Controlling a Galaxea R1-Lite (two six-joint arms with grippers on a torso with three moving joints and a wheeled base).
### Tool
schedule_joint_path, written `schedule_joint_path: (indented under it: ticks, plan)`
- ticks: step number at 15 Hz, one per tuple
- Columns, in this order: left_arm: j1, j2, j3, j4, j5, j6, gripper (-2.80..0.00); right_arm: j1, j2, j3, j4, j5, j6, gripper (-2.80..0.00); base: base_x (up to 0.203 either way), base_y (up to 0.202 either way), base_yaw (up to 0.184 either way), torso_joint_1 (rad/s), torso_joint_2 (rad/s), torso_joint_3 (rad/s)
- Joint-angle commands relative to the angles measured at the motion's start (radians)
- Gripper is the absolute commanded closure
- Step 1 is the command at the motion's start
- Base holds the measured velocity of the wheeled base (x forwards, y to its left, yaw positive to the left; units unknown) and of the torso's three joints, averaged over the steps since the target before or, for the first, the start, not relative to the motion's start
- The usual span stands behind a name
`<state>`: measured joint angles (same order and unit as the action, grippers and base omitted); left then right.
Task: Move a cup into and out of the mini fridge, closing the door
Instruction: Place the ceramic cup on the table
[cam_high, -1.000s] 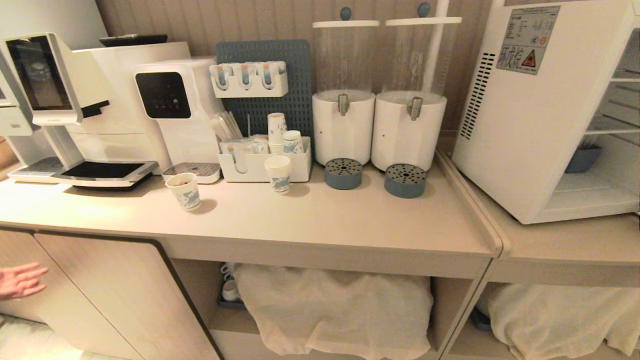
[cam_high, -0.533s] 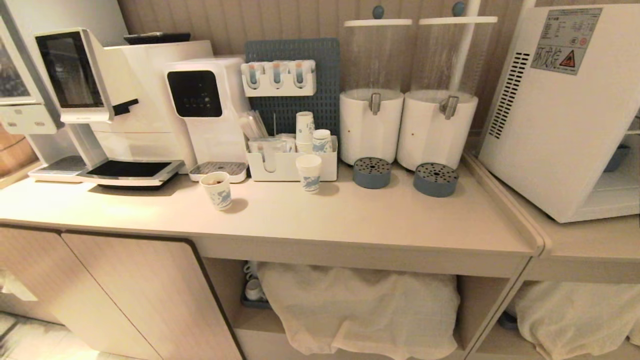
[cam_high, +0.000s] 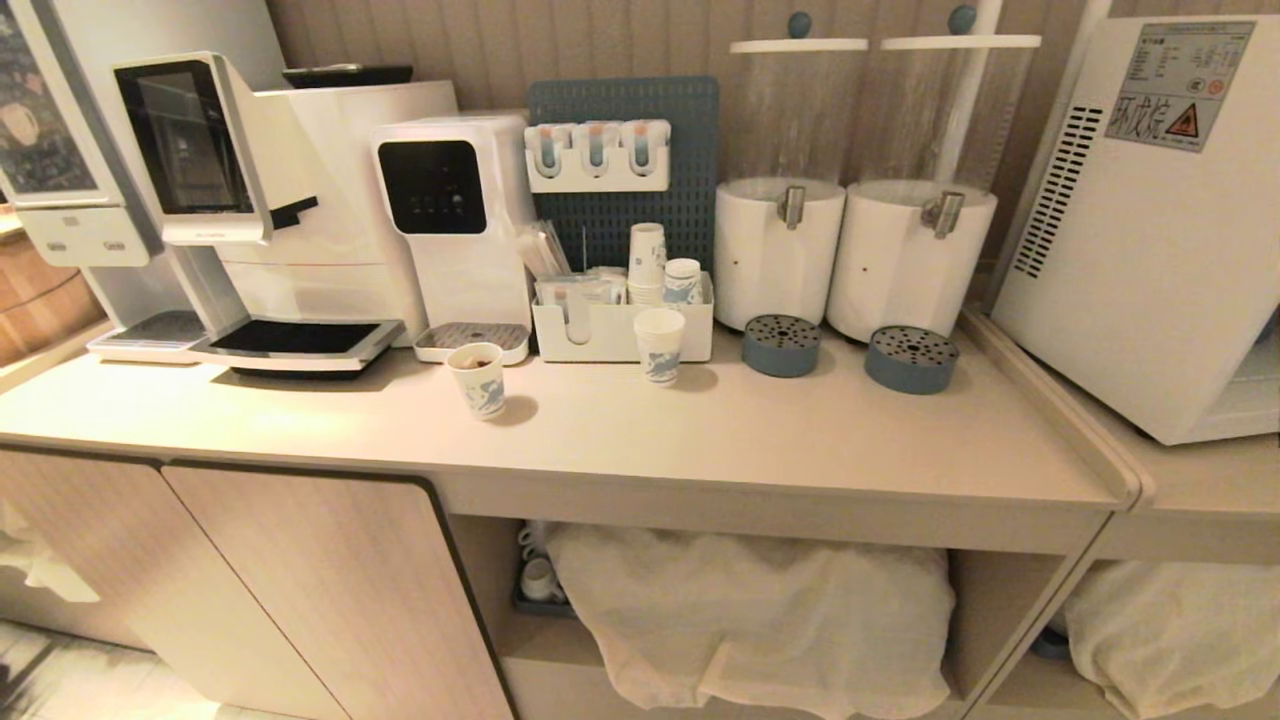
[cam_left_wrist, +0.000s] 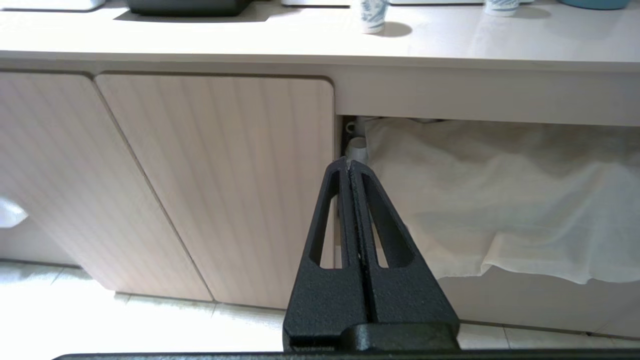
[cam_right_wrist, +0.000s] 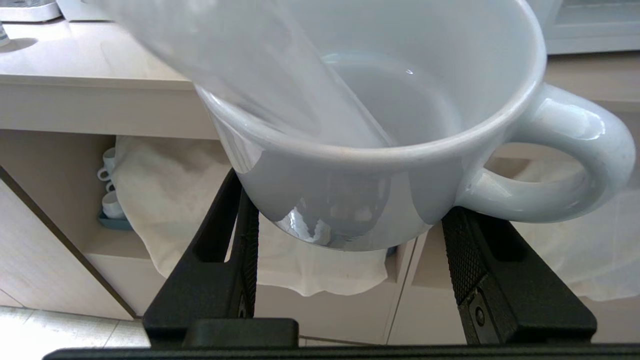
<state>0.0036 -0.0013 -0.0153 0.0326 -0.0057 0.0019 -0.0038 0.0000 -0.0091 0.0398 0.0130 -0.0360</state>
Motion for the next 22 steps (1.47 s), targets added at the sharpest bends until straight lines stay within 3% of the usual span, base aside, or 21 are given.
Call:
schedule_joint_path:
  ticks: [1,9,14,16,18,22]
  plan:
    - [-0.001,0.001,0.0,0.001,0.0,0.001,0.0,-0.001,0.002,0.0,0.0,0.001,-0.001,0.0,0.0,0.0,0.0,0.0,0.0,0.0]
    - [-0.001,0.001,0.0,0.0,0.0,0.0,0.0,-0.001,0.002,0.0,0.002,0.001,-0.001,0.0,0.106,0.0,0.001,0.001,0.0,0.002]
    - [-0.001,0.001,0.0,0.0,0.0,0.0,0.0,-0.001,0.0,-0.041,0.002,-0.006,0.002,0.0,0.0,0.0,0.0,0.0,0.0,0.0]
    - [-0.001,0.001,0.0,0.0,0.0,0.001,0.0,-0.001,0.003,-0.2,0.06,-0.002,0.017,0.0,0.0,0.0,0.0,0.0,0.0,0.0]
    - [-0.001,0.001,0.0,0.0,0.001,0.0,0.0,-0.001,0.063,-0.445,0.18,0.0,0.065,0.0,0.0,0.0,0.0,0.0,0.0,0.0]
    - [-0.001,0.001,0.0,0.0,0.001,0.0,0.0,0.043,0.454,-0.667,0.263,-0.048,0.215,0.0,0.0,0.0,0.0,0.0,0.0,0.0]
